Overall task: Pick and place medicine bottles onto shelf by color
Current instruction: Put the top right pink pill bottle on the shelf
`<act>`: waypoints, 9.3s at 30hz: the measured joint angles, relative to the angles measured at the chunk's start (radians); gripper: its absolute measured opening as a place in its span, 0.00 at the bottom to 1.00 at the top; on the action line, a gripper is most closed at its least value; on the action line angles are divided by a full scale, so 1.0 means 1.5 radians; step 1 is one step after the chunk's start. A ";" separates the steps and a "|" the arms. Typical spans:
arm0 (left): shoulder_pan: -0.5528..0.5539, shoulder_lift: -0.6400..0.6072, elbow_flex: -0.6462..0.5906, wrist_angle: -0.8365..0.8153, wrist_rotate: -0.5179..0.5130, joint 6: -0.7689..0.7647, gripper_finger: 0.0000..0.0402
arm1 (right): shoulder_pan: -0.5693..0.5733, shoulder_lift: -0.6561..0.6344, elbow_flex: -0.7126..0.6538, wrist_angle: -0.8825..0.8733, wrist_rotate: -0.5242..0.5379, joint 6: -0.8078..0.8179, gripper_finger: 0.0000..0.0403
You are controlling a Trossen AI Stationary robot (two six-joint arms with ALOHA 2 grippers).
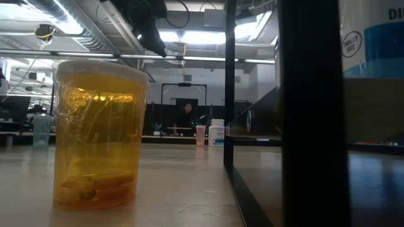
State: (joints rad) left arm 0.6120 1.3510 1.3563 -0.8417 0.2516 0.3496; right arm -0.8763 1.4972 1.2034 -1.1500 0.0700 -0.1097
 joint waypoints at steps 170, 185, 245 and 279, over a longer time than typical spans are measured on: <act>0.000 0.000 0.000 -0.001 0.000 0.001 0.73 | -0.028 0.144 -0.114 0.197 0.075 0.262 0.76; 0.000 0.000 0.000 -0.001 0.000 0.000 0.73 | -0.029 0.144 -0.114 0.236 0.075 0.239 0.73; -0.023 0.000 0.000 0.008 0.060 0.088 0.73 | 0.277 -0.180 -0.019 -0.059 -0.043 0.248 0.28; -0.433 0.019 0.000 0.148 -0.175 -0.040 0.73 | 0.736 -0.088 0.113 -0.094 -0.071 0.188 0.28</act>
State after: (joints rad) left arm -0.0381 1.3788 1.3561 -0.6191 -0.0116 0.2901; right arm 0.2273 1.3655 1.3735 -1.2910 -0.0363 0.1725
